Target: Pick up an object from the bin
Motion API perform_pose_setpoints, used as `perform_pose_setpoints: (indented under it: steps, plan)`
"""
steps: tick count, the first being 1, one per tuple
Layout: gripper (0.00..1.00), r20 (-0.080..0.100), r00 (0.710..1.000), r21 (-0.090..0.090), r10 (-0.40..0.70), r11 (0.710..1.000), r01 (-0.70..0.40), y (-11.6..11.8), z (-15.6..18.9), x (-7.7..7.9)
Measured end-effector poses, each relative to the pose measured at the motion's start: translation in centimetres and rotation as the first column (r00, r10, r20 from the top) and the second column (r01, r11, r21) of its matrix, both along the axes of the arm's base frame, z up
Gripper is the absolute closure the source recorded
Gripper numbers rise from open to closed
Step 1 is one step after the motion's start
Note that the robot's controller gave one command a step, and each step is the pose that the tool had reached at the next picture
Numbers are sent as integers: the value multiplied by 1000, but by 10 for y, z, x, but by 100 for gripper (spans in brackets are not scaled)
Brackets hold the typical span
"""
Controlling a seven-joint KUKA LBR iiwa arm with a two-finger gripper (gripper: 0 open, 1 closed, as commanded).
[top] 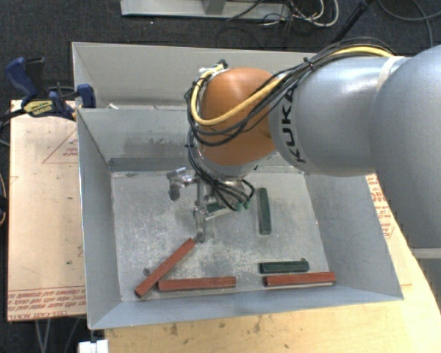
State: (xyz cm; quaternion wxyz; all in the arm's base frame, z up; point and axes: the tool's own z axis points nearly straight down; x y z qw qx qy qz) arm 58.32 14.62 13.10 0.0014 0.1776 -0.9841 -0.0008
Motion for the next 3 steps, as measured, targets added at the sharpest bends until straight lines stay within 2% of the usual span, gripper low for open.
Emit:
perform_pose_setpoints:
  steps: [1,2,3]
  plan:
    - [0,11,1000,1,15,1000,-15,8,-3,-18]
    - [100,3,990,1,144,990,-144,2,-54,-47]
    - [100,3,990,1,144,990,-144,2,-54,-47]
